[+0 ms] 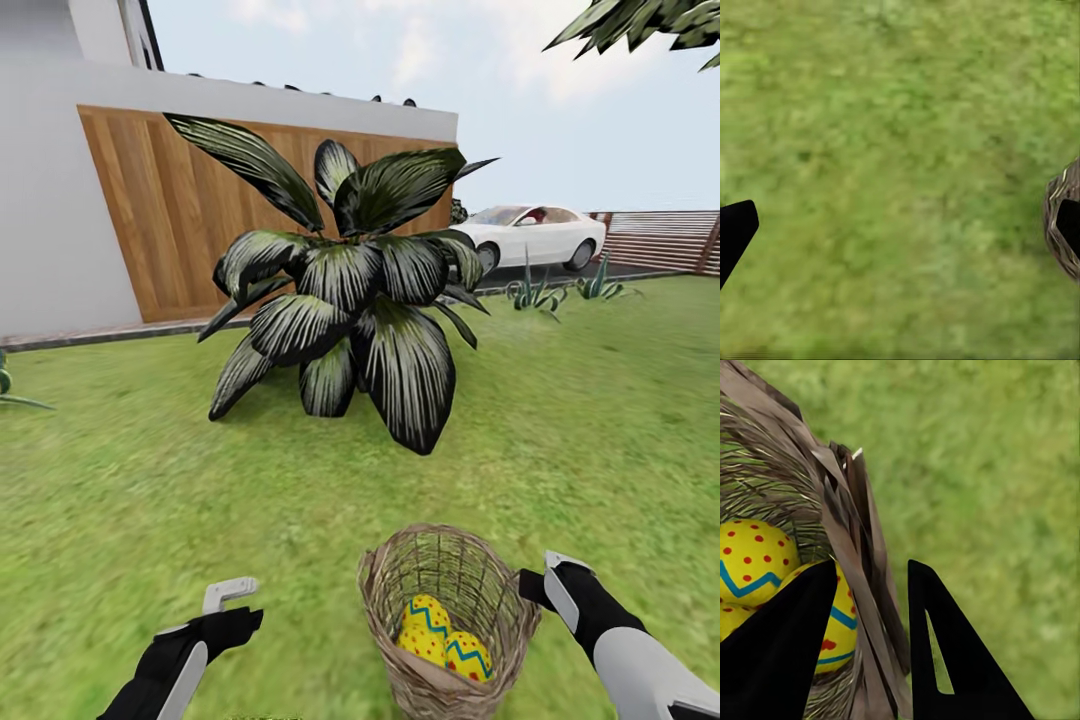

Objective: Take the three Easter eggs out of the wicker basket on the lawn in the garden, then place them on the lawn next to a single tree (choose any tree) so that all three eggs are next to the same tree and none are left in the basket.

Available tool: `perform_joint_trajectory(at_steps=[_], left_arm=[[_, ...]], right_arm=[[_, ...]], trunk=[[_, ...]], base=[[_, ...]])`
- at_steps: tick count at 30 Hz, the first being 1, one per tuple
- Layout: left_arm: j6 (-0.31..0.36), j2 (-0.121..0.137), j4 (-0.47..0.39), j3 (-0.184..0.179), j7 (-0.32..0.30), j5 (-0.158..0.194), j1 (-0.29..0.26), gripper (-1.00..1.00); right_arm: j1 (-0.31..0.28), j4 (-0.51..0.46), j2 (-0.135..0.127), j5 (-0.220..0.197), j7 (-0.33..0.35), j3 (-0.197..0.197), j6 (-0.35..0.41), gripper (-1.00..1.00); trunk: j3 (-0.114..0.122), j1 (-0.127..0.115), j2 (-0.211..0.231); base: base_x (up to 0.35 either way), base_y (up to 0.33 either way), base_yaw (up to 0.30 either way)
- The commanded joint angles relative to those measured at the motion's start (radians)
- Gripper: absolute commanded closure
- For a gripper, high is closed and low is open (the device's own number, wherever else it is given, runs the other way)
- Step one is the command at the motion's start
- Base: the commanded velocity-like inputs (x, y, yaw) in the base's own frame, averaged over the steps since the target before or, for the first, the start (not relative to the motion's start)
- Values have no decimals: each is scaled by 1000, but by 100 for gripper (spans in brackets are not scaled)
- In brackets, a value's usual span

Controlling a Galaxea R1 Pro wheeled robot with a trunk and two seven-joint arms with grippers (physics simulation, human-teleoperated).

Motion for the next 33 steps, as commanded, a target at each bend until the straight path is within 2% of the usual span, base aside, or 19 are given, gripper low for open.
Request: perform_joint_trajectory(at_steps=[1,33], left_arm=[[3,1,-1,-3,9,12,-1,-100],[-2,1,21,1,8,20,-1,-100]], right_arm=[[0,-3,0,-15,-7,-2,3,100],[0,-1,8,-8,-7,6,-3,100]], trunk=[[2,-4,7],[80,-123,224]], base=[[0,0,273],[0,0,274]])
